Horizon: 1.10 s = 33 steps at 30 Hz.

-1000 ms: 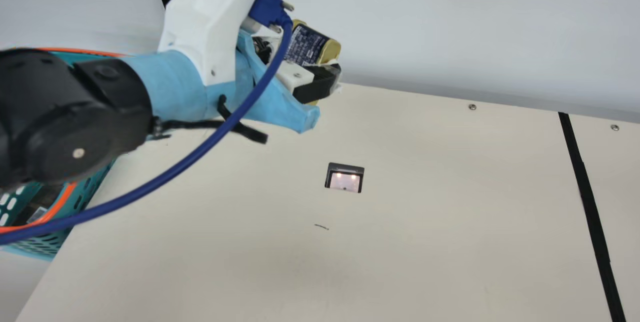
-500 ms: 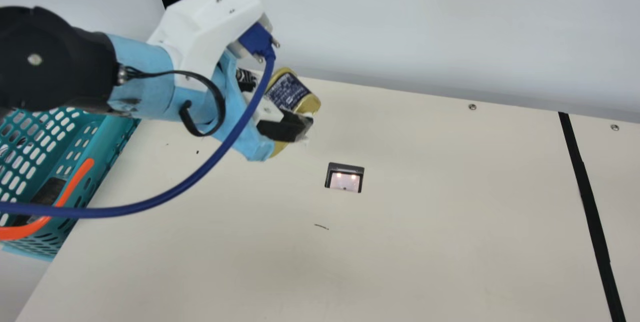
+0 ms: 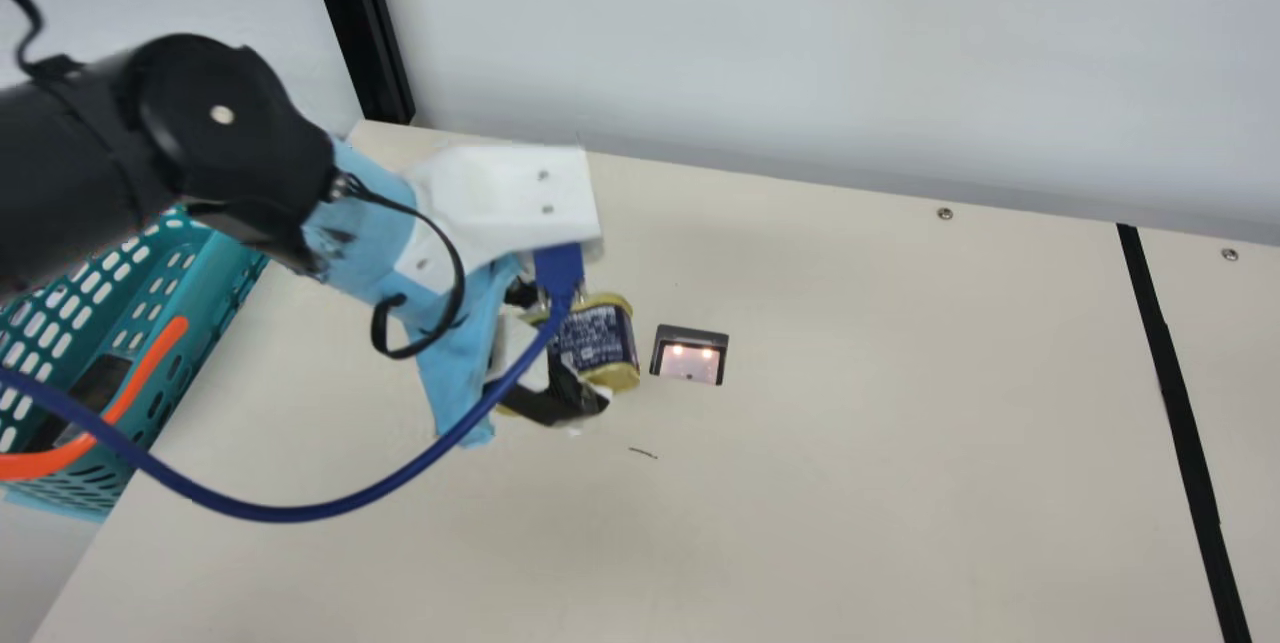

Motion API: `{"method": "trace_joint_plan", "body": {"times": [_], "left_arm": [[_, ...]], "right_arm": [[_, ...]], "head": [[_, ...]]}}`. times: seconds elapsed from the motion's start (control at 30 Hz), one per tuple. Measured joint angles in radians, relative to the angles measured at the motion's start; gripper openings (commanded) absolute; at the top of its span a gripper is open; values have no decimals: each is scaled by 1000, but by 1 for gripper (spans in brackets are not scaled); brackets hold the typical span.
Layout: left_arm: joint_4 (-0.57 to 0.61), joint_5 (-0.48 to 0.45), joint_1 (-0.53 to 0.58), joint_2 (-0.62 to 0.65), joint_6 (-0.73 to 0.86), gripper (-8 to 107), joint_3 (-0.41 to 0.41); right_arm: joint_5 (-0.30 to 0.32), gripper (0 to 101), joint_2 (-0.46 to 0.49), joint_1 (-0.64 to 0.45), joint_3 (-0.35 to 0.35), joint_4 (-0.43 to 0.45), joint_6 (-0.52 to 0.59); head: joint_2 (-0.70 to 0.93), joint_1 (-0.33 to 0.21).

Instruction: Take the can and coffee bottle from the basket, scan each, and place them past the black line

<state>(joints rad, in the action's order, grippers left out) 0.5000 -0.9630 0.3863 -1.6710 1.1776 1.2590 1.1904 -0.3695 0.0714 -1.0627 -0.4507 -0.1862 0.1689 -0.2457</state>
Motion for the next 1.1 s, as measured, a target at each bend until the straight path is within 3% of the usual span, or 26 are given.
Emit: {"method": "trace_joint_plan", "body": {"times": [0.57,0.6,0.83,1.1], "left_arm": [[-64,39,178,-181,12,10,-15],[-66,44,186,-185,9,90,-18],[-24,69,190,-141,0,90,-32],[162,135,95,59,57,90,-124]], "right_arm": [[0,101,0,0,0,0,0],[0,101,0,0,0,0,0],[0,101,0,0,0,0,0],[-4,101,4,-5,4,-1,3]], "head": [[0,0],[0,0],[0,5],[0,0]]}}
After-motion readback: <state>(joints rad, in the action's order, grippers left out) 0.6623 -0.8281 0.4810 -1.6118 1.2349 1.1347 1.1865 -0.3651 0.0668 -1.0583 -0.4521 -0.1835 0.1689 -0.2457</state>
